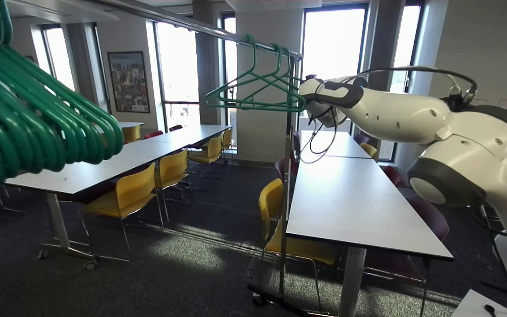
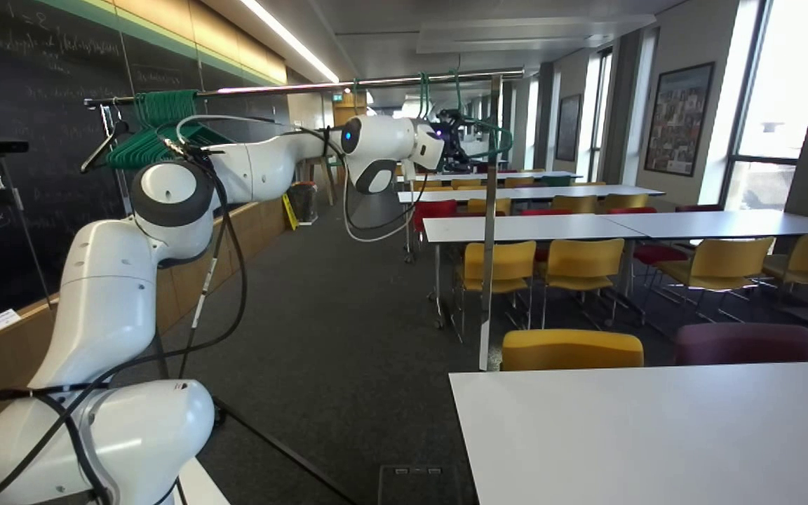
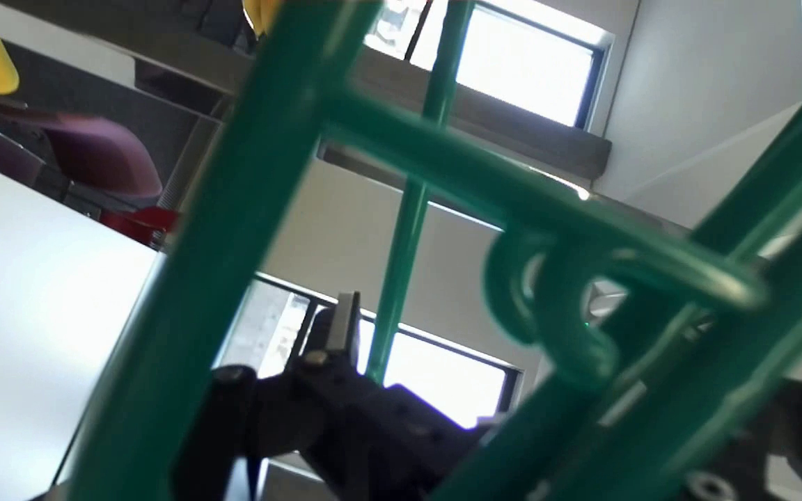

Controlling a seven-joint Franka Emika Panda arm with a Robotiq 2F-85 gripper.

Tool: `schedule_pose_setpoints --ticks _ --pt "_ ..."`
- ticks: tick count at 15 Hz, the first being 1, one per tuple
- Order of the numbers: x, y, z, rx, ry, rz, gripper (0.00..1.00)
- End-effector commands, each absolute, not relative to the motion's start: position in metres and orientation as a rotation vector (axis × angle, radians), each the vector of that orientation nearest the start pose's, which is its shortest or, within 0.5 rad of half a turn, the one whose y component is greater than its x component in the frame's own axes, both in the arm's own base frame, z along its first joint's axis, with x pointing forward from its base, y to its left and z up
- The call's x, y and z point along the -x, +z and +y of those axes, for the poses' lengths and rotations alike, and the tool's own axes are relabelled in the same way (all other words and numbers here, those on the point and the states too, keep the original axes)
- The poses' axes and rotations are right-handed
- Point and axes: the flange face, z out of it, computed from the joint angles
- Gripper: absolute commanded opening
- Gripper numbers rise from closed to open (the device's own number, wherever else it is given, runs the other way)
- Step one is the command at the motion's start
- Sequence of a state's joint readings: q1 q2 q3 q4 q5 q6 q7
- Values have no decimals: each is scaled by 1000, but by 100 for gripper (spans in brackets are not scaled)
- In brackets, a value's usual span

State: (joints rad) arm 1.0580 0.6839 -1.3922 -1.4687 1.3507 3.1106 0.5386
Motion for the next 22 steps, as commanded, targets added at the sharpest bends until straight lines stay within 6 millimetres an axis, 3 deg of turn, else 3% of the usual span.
schedule_pose_setpoints --ticks 1,7,11,13,15,18,22 --pt "-623 661 -16 1401 -1387 1355 100" --pt "-582 566 -49 1481 -1077 1502 100" --pt "-553 489 -87 1563 -893 1653 100" --pt "-534 460 -108 1660 -812 1719 100" --pt "-513 449 -125 1813 -774 1729 100" --pt "-491 448 -139 1993 -599 1618 100" --pt "-470 480 -129 2082 -381 1370 100"
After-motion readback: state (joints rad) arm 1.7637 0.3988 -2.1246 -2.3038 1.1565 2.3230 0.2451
